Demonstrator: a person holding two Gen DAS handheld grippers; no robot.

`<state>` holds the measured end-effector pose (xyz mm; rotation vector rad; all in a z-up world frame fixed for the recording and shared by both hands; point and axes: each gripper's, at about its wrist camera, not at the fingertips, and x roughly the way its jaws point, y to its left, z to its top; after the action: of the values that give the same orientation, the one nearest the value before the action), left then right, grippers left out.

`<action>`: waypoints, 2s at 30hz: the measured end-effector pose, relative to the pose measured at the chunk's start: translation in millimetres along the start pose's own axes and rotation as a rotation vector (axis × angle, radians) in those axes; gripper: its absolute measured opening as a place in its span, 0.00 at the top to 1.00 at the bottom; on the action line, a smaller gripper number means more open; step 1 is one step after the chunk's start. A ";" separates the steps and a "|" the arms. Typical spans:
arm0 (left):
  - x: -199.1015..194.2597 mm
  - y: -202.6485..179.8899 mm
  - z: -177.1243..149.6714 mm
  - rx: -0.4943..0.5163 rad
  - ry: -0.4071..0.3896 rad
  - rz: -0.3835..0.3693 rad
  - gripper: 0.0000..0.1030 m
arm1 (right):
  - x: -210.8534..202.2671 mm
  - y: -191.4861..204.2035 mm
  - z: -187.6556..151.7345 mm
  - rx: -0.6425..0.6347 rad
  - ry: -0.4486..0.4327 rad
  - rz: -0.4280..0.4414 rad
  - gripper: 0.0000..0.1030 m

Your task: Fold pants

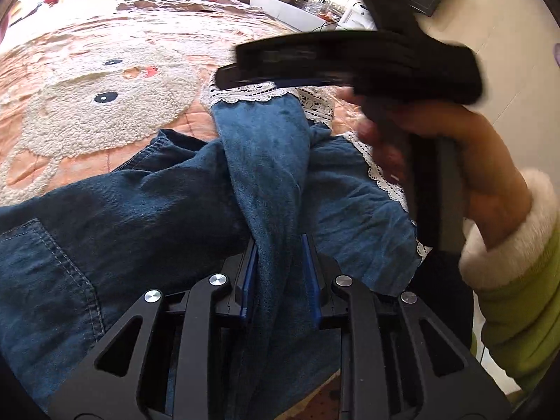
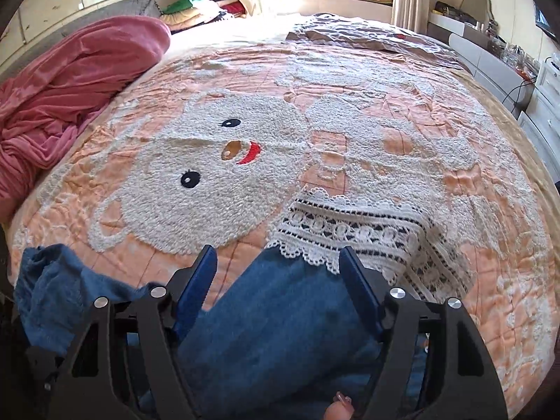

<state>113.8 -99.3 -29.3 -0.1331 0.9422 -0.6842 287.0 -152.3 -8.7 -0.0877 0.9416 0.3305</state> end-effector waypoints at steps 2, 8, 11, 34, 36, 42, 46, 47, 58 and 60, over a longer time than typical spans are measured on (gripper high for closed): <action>-0.2 1.2 0.0 -0.007 -0.004 -0.011 0.84 | 20.9 3.2 11.0 -0.010 0.041 -0.027 0.35; 0.1 2.0 -0.4 -0.001 -0.011 -0.012 0.84 | 67.4 -6.1 22.7 0.033 0.137 -0.106 0.55; 0.8 3.1 -0.7 -0.002 -0.014 -0.007 0.84 | 72.9 -13.5 23.3 0.048 0.131 -0.114 0.80; -17.8 -1.2 -9.8 0.146 -0.038 0.068 0.96 | -145.1 -118.7 -135.5 0.504 -0.230 0.075 0.94; -16.2 -5.9 -12.4 0.179 -0.037 0.072 0.96 | -144.8 -123.7 -160.4 0.551 -0.211 0.082 0.94; -15.4 -18.4 -20.7 0.242 -0.020 0.071 1.00 | -146.2 -128.9 -198.6 0.639 -0.191 0.126 0.95; -28.9 -33.9 -30.6 0.332 -0.043 0.077 1.00 | -156.9 -130.5 -212.1 0.650 -0.191 0.146 0.95; -31.0 -34.9 -33.1 0.343 -0.040 0.083 1.00 | -156.8 -130.1 -215.6 0.654 -0.181 0.154 0.95; -37.1 -34.0 -58.1 0.372 0.005 0.106 1.00 | -154.4 -126.7 -261.4 0.724 -0.123 0.204 0.95; -35.3 -33.9 -60.0 0.380 0.010 0.101 1.00 | -153.4 -127.8 -263.5 0.723 -0.114 0.191 0.95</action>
<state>36.6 -94.0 -27.1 0.2529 0.8076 -0.7586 39.1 -367.1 -49.3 0.6796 0.9099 0.1522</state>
